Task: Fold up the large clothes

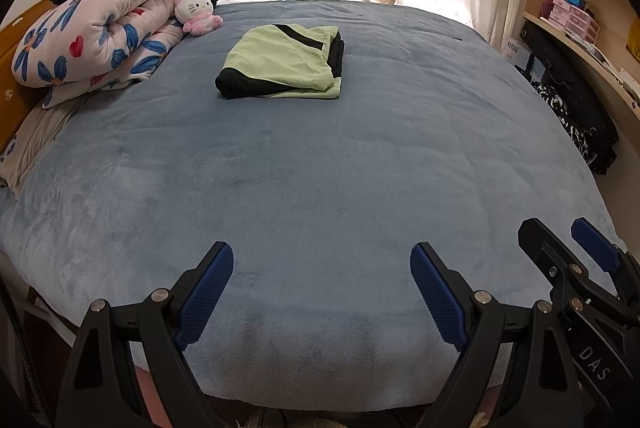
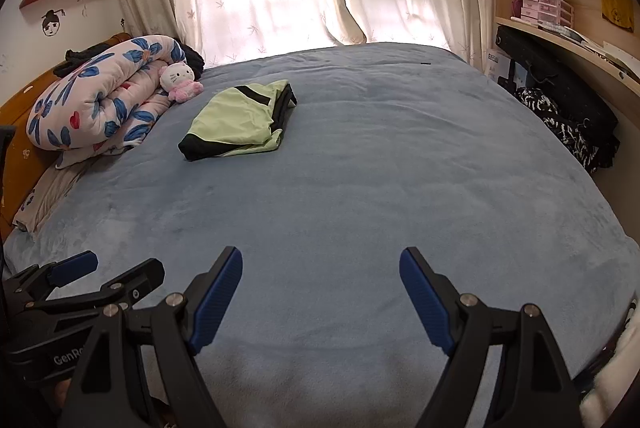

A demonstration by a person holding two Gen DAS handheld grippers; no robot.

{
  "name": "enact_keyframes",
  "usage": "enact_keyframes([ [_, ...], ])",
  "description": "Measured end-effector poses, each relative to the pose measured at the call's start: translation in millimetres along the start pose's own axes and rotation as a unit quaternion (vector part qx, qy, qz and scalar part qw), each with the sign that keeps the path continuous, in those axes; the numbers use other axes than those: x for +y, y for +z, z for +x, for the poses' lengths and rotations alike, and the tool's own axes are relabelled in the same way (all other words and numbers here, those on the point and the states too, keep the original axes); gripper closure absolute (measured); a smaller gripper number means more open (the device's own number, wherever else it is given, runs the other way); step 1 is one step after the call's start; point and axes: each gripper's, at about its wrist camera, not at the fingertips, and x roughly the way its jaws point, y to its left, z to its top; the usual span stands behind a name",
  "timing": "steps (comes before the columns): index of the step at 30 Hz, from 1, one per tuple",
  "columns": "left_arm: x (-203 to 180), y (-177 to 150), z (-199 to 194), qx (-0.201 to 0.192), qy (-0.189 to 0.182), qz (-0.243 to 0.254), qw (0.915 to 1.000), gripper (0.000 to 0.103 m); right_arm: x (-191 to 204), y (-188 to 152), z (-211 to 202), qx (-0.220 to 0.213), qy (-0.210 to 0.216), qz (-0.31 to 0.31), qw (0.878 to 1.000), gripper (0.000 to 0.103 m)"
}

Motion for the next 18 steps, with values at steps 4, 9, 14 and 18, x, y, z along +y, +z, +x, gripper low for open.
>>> enact_keyframes([
  [4,1,-1,0,0.001,0.001,0.000,1.0000,0.014,-3,-3,2,0.002,0.000,0.000,1.000,0.021],
  [9,5,0,4,0.006,0.001,0.001,1.0000,0.014,-8,-10,5,0.006,-0.001,0.001,1.000,0.021],
  [14,9,2,10,0.011,0.001,0.003,0.9999,0.014,-10,-9,7,0.009,-0.002,0.001,1.000,0.021],
  [18,8,1,11,0.013,0.002,0.003,0.9999,0.014,-13,-8,7,0.012,-0.001,0.000,1.000,0.021],
])
